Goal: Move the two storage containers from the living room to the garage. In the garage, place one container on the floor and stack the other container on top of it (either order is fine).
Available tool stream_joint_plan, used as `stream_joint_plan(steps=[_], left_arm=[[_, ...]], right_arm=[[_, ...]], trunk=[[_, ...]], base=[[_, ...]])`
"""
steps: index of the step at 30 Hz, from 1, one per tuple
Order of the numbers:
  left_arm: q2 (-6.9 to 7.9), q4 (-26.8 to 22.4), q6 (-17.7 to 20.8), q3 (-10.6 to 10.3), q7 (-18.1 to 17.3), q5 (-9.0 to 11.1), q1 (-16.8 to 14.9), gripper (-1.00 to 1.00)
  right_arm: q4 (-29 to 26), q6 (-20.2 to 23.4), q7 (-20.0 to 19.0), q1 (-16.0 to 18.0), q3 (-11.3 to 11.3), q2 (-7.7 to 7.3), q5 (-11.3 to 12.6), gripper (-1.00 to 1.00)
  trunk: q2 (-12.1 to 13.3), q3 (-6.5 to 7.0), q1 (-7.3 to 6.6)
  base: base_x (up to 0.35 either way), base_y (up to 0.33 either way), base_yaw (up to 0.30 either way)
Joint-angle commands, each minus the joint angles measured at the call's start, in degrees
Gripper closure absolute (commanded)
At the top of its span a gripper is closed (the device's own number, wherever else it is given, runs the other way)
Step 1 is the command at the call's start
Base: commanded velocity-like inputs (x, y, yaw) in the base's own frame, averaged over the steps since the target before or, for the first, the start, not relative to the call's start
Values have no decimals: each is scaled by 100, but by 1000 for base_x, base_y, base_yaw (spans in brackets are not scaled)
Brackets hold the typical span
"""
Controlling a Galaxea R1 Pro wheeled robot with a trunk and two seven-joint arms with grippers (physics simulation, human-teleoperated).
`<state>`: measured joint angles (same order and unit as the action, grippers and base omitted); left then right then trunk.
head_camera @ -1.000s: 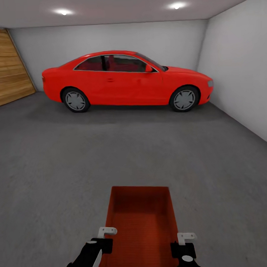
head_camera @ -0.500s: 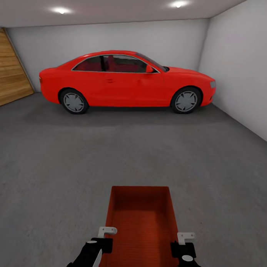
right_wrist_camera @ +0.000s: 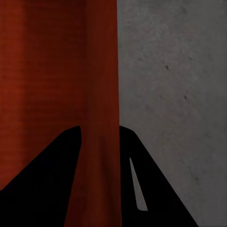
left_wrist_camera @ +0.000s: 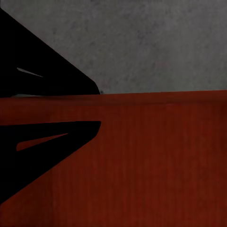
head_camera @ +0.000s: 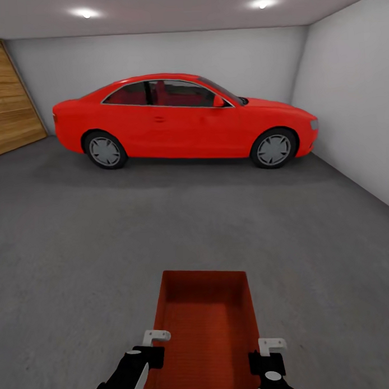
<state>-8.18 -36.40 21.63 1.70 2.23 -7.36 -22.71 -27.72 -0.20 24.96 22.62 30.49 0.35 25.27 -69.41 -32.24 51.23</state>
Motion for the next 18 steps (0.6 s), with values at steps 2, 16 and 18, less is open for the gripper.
stream_joint_plan(steps=[2, 16, 18], left_arm=[[1, 168, 26, -56, 32, -90, 3, 100], [1, 168, 25, -56, 32, -90, 3, 100], [1, 168, 25, -56, 32, -90, 3, 100]], right_arm=[[-58, 1, 36, 15, 19, -8, 8, 100], [-58, -1, 36, 15, 19, -9, 9, 100], [-58, -2, 36, 15, 19, -9, 6, 100]], trunk=[[-3, -5, 3], [-3, -5, 3], [-3, -5, 3]], base=[[322, 0, 0], [322, 0, 0], [322, 0, 0]])
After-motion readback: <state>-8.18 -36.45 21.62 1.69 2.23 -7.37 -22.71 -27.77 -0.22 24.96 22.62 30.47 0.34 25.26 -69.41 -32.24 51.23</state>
